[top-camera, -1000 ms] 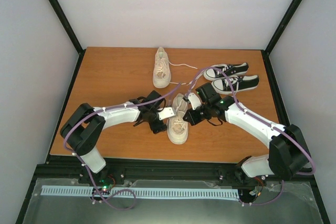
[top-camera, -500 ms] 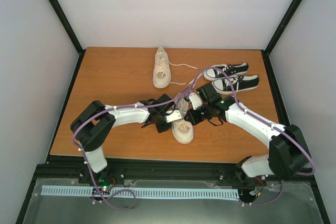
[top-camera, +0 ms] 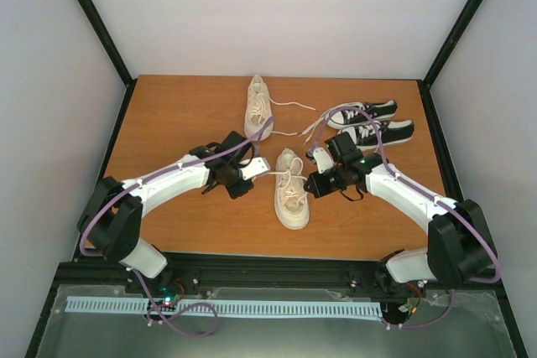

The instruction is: Tie the shoes

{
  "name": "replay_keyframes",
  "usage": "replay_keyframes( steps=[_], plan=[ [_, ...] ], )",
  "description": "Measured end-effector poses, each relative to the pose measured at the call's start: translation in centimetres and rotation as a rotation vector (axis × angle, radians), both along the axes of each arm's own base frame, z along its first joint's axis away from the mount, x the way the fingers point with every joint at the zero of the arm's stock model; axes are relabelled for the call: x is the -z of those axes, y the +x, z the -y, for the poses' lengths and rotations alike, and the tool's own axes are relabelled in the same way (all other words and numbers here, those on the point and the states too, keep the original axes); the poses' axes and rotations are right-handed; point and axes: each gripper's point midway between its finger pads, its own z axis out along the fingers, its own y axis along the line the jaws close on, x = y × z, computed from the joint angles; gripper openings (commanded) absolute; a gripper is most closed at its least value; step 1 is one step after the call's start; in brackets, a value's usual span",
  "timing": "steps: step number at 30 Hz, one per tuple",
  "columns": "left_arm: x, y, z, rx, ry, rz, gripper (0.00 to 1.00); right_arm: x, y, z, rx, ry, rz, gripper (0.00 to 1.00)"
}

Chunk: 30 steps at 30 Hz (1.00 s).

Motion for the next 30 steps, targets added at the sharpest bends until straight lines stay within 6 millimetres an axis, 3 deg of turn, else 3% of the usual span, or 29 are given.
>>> replay_keyframes(
  steps=[5,9,14,17,19,26,30],
  plan=[
    [-1.2,0.7,-1.6,-0.028,0.003,0.013,0.01,-0.1,0.9,0.9,0.045,0.006,0.003,0.03],
    [-1.8,2.0,-4.2,-0.096,0.025,0.013,0.01,-0.3,1.3,1.5,0.07,0.004,0.011,0.03],
    [-6.0,5.4,-7.5,-0.225,-0.012,0.095,0.01,-0.2,1.7,2.0,0.1,-0.008,0.014,0.03],
    [-7.5,6.4,-9.3,-0.282,-0.031,0.135,0.01,0.0,2.7,3.5,0.187,-0.007,0.016,0.03],
    [-7.2,6.6,-10.8,-0.32,-0.025,0.134,0.01,0.7,3.2,5.1,0.262,-0.012,0.008,0.03],
    [-2.6,4.9,-16.0,-0.417,0.062,0.041,0.01,4.2,3.5,9.5,0.457,-0.063,-0.057,0.03],
    [-1.4,5.3,-18.6,-0.471,0.102,0.046,0.01,5.6,4.0,11.7,0.562,-0.075,-0.077,0.03]
  ],
)
